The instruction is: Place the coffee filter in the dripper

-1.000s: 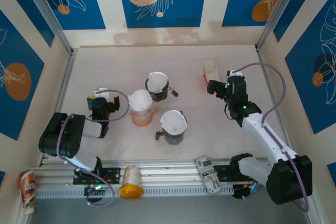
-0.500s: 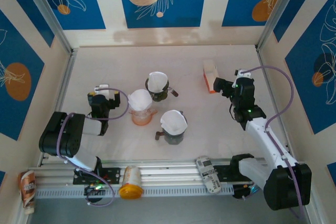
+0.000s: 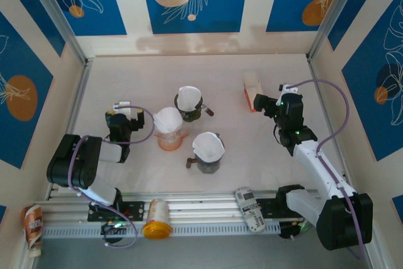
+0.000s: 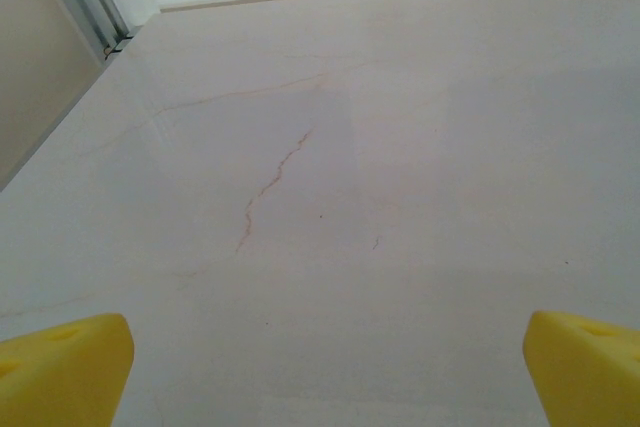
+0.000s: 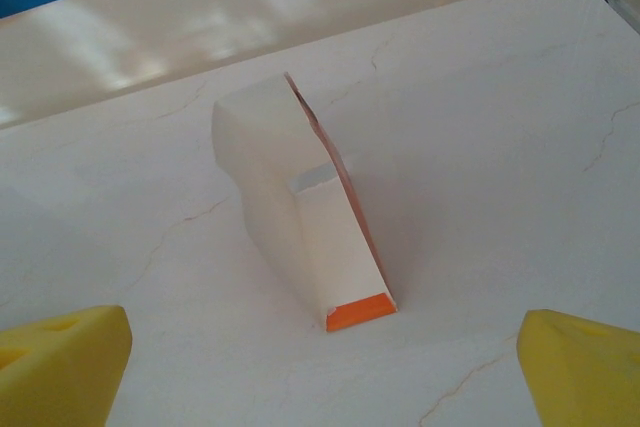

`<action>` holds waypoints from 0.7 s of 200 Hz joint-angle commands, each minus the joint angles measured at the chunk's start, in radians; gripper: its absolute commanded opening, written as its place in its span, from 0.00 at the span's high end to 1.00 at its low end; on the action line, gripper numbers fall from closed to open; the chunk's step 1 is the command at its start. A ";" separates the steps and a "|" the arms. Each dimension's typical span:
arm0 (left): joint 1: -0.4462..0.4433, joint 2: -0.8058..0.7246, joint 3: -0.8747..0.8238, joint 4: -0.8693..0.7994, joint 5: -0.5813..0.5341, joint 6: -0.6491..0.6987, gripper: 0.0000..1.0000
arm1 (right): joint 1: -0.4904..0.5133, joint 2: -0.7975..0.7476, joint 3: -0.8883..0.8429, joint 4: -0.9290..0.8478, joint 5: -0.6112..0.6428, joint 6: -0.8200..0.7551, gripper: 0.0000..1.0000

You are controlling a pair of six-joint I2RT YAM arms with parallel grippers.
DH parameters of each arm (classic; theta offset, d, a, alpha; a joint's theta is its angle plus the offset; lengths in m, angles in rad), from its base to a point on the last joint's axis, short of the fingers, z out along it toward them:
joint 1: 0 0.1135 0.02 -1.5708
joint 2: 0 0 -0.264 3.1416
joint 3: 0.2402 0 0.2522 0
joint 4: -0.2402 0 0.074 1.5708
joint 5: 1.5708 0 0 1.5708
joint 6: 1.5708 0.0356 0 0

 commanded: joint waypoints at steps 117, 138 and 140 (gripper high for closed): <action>0.040 -0.001 -0.069 0.159 0.033 -0.046 0.00 | -0.041 0.027 -0.150 0.284 0.003 -0.102 0.01; 0.040 0.000 -0.076 0.172 0.032 -0.048 0.00 | -0.045 0.057 -0.215 0.425 -0.022 -0.145 0.01; 0.041 0.000 -0.076 0.174 0.032 -0.048 0.00 | -0.044 0.062 -0.220 0.441 -0.025 -0.150 0.01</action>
